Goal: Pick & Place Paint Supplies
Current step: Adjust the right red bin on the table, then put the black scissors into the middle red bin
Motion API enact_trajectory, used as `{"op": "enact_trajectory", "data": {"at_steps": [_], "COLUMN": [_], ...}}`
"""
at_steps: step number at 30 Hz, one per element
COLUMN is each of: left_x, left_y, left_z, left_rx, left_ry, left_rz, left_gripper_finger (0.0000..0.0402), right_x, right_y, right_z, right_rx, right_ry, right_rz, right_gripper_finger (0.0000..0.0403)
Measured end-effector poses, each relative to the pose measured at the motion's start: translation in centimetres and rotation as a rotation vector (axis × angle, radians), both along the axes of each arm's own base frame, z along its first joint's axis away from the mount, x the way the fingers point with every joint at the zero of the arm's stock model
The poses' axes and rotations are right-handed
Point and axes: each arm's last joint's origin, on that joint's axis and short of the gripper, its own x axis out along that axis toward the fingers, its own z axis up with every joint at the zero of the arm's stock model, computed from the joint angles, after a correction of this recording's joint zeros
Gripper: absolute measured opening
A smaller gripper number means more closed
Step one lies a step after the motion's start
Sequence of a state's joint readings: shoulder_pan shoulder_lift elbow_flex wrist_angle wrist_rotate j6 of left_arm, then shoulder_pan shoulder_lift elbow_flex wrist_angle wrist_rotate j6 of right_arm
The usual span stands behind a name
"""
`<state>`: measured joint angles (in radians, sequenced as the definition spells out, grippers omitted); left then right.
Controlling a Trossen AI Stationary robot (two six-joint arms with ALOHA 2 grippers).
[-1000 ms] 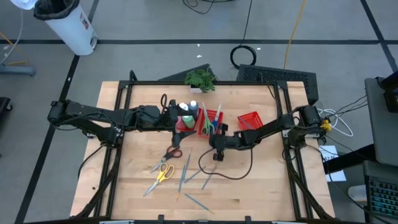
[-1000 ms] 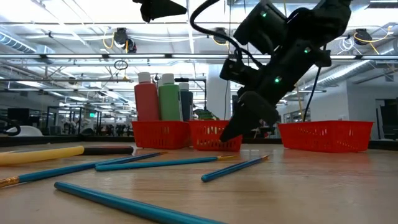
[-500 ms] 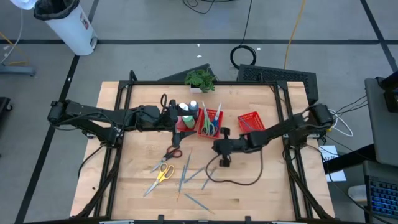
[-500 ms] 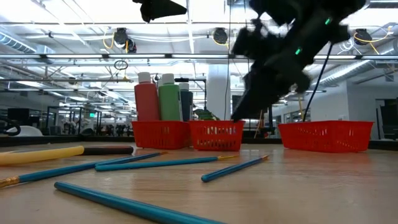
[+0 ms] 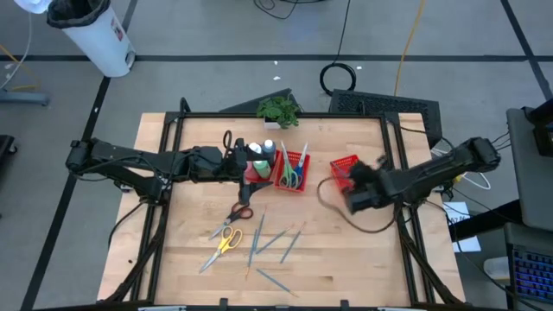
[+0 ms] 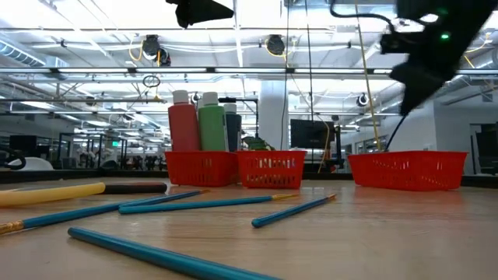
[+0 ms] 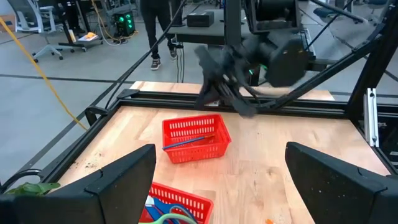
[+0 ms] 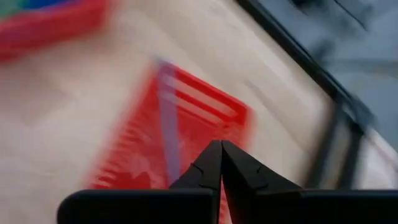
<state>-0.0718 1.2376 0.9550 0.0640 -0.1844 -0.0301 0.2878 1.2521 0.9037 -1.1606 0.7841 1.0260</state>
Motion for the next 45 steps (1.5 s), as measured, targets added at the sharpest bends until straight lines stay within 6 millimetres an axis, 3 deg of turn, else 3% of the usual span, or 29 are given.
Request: {"op": "enact_trajectory", "data": {"at_steps": [4,12,18,32,38,45], "left_x": [0.0,0.0,0.0,0.0,0.0,0.0], "left_y": [0.0,0.0,0.0,0.0,0.0,0.0], "left_z": [0.0,0.0,0.0,0.0,0.0,0.0], "left_rx": [0.0,0.0,0.0,0.0,0.0,0.0], "left_ry": [0.0,0.0,0.0,0.0,0.0,0.0], "left_rz": [0.0,0.0,0.0,0.0,0.0,0.0], "left_gripper_finger": [0.0365,0.0365,0.0365,0.0365,0.0365,0.0365], "right_x": [-3.3,-5.9,-4.8,-0.8,-1.0,-1.8], "right_y": [-0.9,-2.2,-2.4,-3.4,-3.7,-2.8], "right_z": [-0.5,-5.4,-7.0,-6.8,-6.4,-4.6], "right_rx": [0.015,0.128,0.208,0.237,0.229,0.241], "right_ry": [0.057,0.177,0.099,-0.116,-0.114,-0.224], "right_rz": [-0.186,-0.328,-0.25,-0.017,0.001,0.076], "right_gripper_finger": [0.0,0.0,0.0,0.0,0.0,0.0]}}
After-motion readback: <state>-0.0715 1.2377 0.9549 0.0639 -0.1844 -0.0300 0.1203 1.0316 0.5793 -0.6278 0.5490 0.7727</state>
